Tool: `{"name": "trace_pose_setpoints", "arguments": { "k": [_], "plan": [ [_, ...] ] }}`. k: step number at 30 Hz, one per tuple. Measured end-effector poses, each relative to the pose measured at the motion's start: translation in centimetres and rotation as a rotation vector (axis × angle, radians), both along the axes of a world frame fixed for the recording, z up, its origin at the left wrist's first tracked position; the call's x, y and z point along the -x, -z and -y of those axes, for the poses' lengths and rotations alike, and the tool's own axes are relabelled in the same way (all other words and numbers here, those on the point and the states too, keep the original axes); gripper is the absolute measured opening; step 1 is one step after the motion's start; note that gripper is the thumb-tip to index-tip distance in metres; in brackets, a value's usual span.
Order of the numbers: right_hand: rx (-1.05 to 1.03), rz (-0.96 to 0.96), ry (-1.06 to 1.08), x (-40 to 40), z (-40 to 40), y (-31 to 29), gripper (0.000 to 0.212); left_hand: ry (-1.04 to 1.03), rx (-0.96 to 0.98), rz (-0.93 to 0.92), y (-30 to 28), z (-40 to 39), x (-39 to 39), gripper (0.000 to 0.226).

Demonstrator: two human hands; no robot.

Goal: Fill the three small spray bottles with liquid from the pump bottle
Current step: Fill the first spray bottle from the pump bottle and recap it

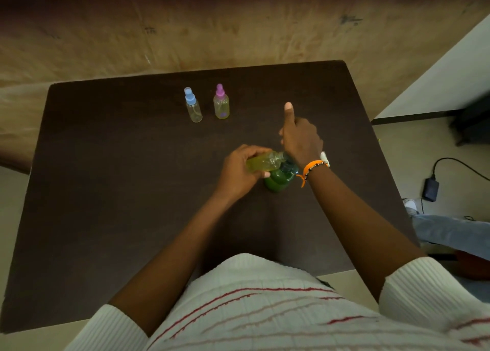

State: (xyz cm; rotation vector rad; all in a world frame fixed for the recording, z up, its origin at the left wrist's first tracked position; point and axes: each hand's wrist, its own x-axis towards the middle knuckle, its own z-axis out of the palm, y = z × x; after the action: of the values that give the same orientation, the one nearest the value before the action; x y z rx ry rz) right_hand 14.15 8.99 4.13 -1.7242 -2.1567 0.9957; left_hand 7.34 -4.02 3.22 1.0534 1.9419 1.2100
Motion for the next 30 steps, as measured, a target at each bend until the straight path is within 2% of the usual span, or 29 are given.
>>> {"name": "trace_pose_setpoints", "arguments": {
  "k": [4,9,13,16,19,26,30],
  "plan": [
    [0.069,-0.038,0.024,-0.2,-0.3,-0.4,0.083,0.008,-0.014,-0.004,-0.1,0.1,0.1,0.052],
    [0.054,0.007,0.021,-0.3,0.1,0.4,0.085,0.012,-0.014,-0.007,0.0,0.0,0.1,0.052],
    [-0.064,0.040,0.029,-0.4,0.4,0.4,0.065,0.001,0.006,0.007,0.2,-0.1,-0.1,0.052],
    [-0.091,0.040,0.016,-0.2,0.4,0.1,0.063,-0.008,0.013,0.021,0.4,-0.2,-0.1,0.052],
    [-0.077,0.049,0.001,-0.3,0.3,0.2,0.067,-0.006,0.003,0.030,0.3,-0.1,-0.1,0.052],
    [0.097,0.100,-0.066,0.1,-0.3,0.4,0.087,0.001,-0.010,0.019,-0.2,0.0,0.0,0.050],
    [0.085,0.032,0.026,-0.1,-0.1,0.9,0.093,0.008,-0.002,0.017,0.0,-0.1,0.0,0.052]
  ]
}}
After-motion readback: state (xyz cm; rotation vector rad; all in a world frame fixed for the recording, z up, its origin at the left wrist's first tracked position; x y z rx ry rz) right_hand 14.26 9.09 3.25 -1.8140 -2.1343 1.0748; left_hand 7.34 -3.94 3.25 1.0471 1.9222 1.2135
